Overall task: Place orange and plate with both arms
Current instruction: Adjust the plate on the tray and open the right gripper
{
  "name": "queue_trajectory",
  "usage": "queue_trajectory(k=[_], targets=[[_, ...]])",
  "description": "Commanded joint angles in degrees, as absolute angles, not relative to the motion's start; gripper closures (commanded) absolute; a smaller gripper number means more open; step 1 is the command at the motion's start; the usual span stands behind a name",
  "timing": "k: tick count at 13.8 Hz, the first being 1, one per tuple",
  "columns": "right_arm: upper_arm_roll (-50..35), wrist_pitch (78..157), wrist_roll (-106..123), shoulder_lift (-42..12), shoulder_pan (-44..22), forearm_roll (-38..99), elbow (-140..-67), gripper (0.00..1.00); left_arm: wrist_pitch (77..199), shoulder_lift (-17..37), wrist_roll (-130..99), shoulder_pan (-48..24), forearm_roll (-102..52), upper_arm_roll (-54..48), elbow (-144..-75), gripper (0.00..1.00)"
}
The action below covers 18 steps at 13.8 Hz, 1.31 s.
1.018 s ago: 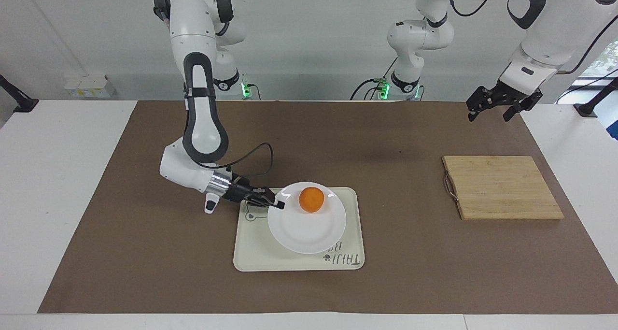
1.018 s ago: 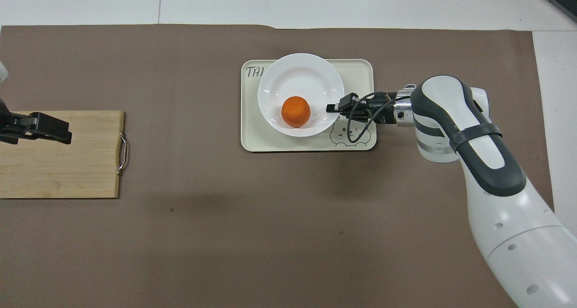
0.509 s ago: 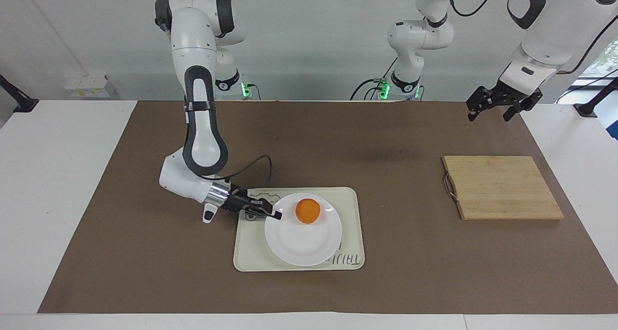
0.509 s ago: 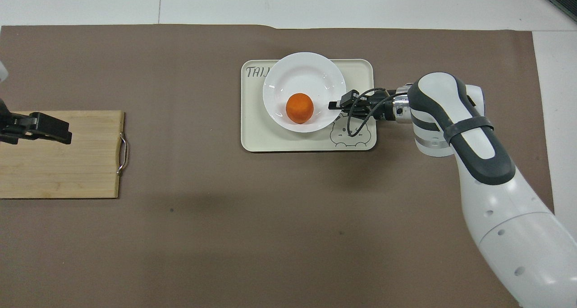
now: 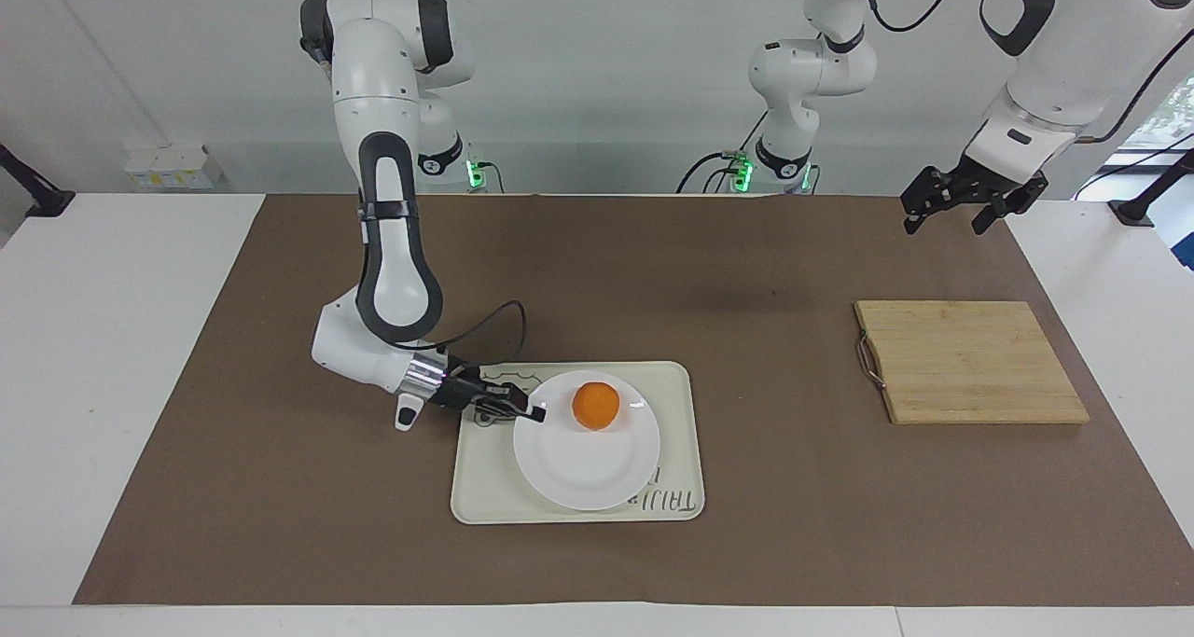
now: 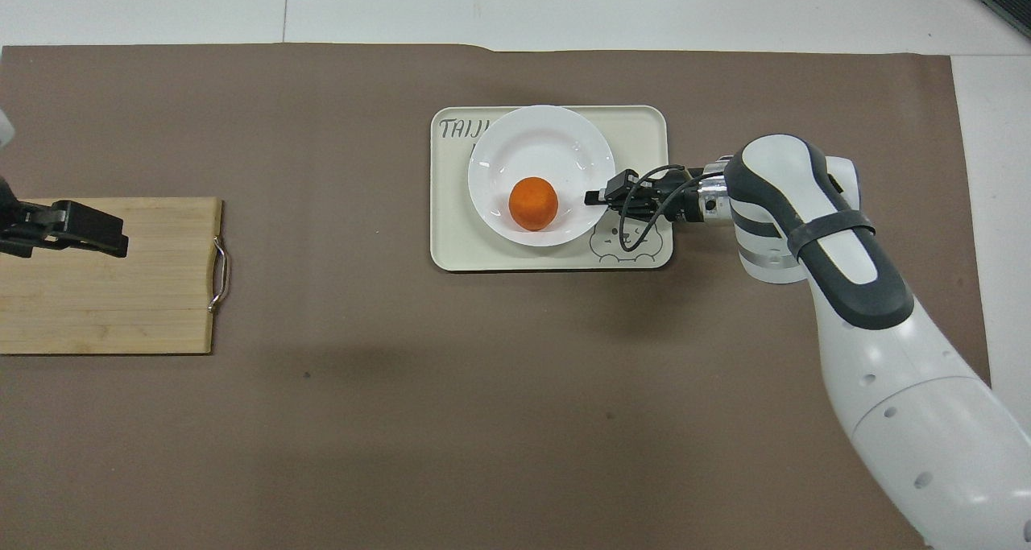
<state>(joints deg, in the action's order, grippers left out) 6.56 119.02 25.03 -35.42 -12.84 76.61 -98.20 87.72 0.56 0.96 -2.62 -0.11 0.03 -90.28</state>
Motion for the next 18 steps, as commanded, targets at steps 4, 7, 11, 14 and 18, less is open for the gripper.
queue_trajectory(k=[4, 7, 11, 14, 18], targets=[[6.42, 116.63, 25.66, -34.19, -11.51, 73.22, -99.76, 0.88, 87.10, 0.35, 1.32, -2.81, -0.26, 0.44, -89.74, 0.00], [6.59, 117.42, 24.88, -33.93, -11.69, 71.98, -99.06, 0.00, 87.10, 0.35, 1.32, -2.81, -0.26, 0.44, -89.74, 0.00], [7.12, 117.60, 21.29, -31.47, -11.69, 65.69, -97.83, 0.00, 87.10, 0.35, 1.32, -2.81, -0.26, 0.35, -89.74, 0.00], [7.12, 119.44, 17.50, -28.66, -11.69, 55.40, -96.59, 0.00, 87.10, 0.35, 1.32, -2.81, -0.26, 0.35, -89.74, 0.00], [8.09, 119.71, 13.81, -25.50, -11.69, 43.80, -96.59, 0.00, 87.10, 0.35, 1.32, -2.81, -0.26, 0.44, -89.74, 0.00]])
